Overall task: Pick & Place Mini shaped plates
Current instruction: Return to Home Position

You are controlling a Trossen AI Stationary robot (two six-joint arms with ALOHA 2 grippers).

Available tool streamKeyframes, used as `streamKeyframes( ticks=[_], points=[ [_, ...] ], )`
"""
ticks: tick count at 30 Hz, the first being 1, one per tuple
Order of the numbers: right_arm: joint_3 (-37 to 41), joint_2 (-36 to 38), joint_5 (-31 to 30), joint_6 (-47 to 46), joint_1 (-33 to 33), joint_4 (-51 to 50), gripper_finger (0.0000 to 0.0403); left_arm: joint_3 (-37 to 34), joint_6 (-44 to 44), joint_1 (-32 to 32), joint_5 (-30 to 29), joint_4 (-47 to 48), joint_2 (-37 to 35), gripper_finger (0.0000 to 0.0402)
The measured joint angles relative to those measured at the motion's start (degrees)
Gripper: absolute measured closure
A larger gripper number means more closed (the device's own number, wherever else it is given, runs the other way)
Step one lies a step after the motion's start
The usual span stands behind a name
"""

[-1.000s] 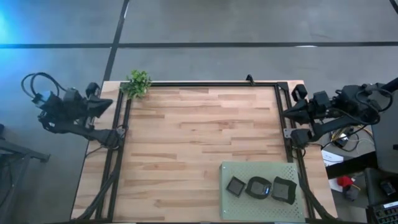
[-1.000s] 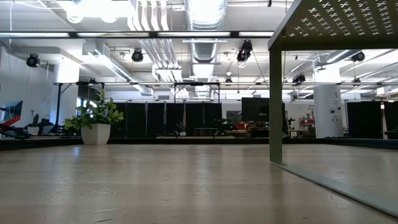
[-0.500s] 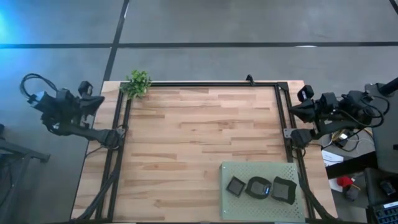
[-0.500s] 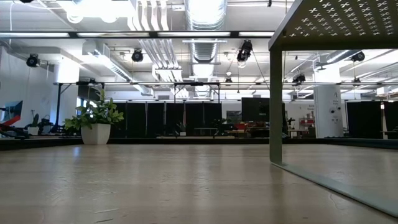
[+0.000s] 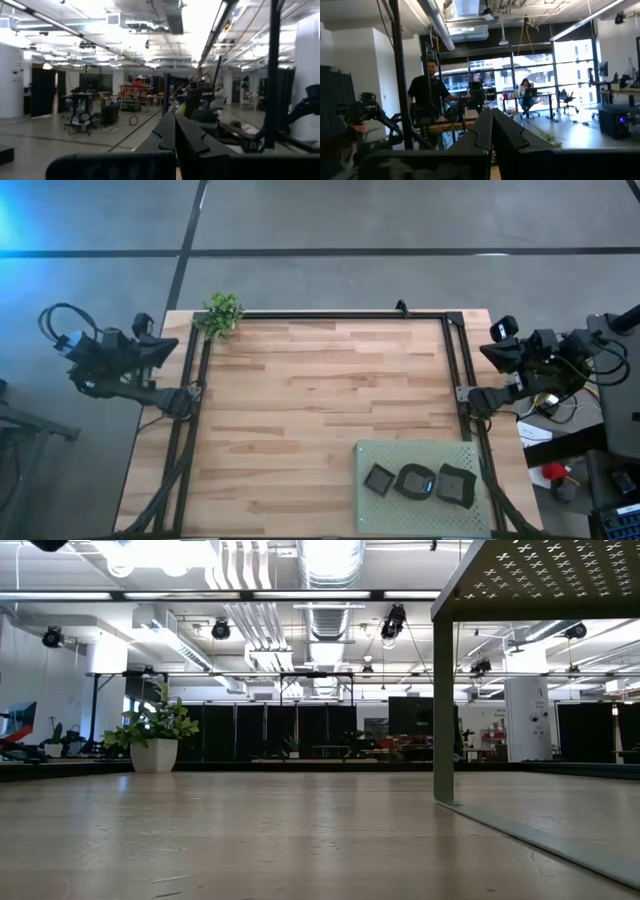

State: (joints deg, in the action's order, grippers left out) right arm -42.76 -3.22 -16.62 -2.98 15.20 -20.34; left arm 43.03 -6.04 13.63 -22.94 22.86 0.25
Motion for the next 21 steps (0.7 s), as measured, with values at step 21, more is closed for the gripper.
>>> streamKeyframes(
  ticks=[21],
  points=[
    [9.9,3.1,-0.6,1.6,0.0,3.1,0.0394,-21.7,-4.0,0.0,-5.2,-20.7,-0.1,0.0402]
  ],
)
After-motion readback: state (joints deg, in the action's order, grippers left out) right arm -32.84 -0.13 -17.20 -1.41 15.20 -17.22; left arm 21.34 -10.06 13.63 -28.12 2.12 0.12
